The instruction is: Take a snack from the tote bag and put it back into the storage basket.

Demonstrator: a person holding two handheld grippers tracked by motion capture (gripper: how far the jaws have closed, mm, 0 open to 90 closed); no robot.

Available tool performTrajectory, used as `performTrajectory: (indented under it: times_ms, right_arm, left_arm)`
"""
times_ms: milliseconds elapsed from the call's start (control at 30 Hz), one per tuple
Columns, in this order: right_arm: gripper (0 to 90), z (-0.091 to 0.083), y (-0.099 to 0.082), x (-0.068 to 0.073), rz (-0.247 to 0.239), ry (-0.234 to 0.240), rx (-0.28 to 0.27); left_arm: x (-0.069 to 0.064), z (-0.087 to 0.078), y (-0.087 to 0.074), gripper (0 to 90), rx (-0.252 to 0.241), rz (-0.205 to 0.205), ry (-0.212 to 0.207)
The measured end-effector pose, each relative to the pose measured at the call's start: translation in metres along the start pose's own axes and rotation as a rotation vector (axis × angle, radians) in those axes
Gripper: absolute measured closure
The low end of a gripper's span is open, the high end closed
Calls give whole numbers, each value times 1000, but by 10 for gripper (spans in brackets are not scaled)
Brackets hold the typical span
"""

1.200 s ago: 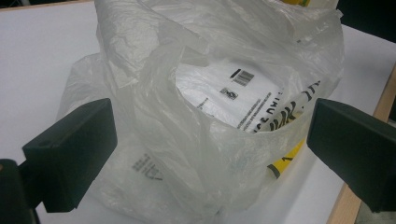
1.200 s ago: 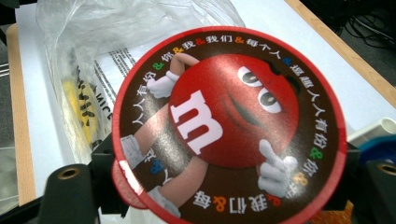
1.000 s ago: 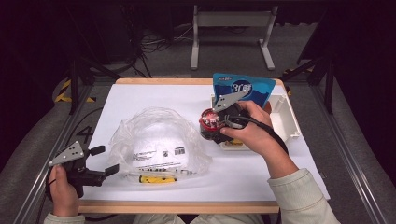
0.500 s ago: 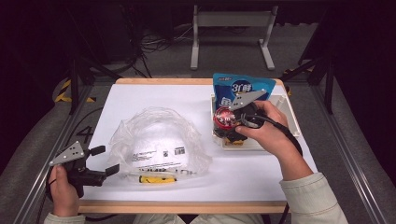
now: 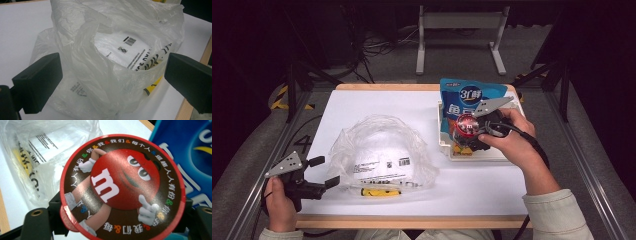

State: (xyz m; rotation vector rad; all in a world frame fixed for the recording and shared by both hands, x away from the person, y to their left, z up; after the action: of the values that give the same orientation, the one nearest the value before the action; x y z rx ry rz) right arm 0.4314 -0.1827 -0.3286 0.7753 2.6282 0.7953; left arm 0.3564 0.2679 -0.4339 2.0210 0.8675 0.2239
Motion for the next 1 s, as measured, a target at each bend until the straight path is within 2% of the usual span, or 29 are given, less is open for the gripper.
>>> performTrajectory:
  times_ms: [300,1000]
  right_arm:
    - [253,-7,-15,-13,26,-20,12]
    - [253,-19,-41,-40,47,-59,31]
  left_arm:
    - [-1,0,0,22,2,-2,1]
    - [-1,0,0,22,2,0,4]
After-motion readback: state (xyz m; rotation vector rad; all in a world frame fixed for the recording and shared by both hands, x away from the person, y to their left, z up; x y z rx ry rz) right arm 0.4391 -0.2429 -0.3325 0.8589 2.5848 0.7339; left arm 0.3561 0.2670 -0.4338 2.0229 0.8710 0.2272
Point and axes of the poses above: each handheld gripper's, and its own axes: z roughly forward along the jaws, y roughly out of its top, x roughly to its left, the point moved 6 cm from there along z, roughly forward along the jaws, and after that the axes turned 10 degrees about x, right-handed, at the moved point
